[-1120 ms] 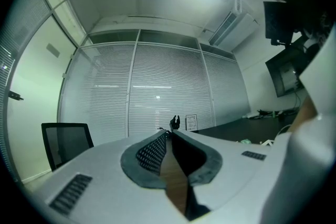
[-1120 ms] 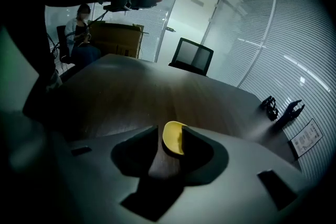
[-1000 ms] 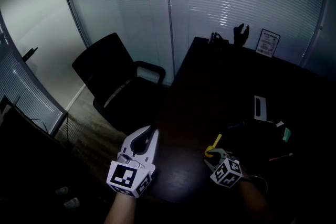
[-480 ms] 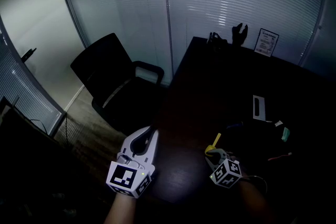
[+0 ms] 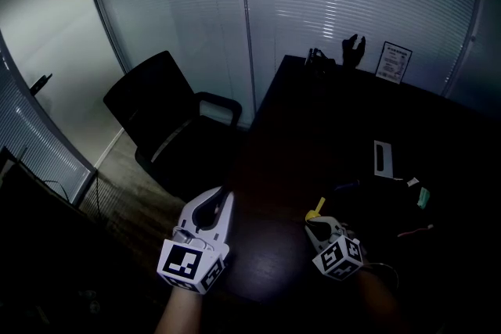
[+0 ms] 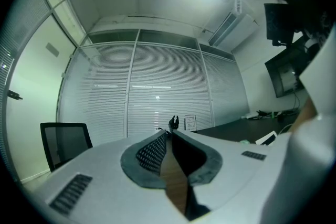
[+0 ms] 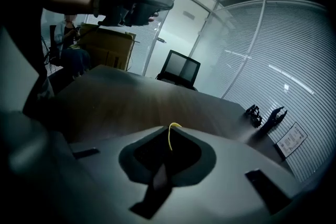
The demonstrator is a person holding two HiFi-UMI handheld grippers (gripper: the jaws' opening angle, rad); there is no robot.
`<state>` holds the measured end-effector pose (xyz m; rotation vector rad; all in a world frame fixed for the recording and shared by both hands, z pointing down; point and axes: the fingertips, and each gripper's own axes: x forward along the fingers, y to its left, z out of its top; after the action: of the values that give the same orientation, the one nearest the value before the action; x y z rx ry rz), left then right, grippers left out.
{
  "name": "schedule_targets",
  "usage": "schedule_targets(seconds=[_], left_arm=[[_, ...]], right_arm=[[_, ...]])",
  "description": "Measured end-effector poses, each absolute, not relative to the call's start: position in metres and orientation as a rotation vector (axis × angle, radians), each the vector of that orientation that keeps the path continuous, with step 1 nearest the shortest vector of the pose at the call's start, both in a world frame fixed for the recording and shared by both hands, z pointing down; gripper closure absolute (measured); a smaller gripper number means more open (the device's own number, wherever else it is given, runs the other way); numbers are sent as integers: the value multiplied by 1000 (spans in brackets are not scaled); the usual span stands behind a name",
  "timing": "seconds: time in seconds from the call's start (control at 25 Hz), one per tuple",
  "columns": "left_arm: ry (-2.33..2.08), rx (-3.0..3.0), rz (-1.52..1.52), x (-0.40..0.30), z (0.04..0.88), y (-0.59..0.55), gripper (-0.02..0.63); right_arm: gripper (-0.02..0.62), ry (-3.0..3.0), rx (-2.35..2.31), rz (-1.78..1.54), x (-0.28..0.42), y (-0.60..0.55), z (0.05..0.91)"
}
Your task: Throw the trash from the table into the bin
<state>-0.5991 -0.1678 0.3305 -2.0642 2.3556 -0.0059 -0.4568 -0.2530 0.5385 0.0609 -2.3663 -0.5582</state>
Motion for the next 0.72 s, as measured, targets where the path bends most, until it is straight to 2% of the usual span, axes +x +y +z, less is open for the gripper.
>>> schedule_targets(seconds=[0.4, 0.72], left_arm=[[2320, -2097, 11, -580, 321, -175, 586], [2230, -2169, 25, -533, 313, -192, 586]], right_arm=[[580, -2520, 203, -602, -443, -248, 457], [580, -2618, 396, -664, -396, -248, 392]])
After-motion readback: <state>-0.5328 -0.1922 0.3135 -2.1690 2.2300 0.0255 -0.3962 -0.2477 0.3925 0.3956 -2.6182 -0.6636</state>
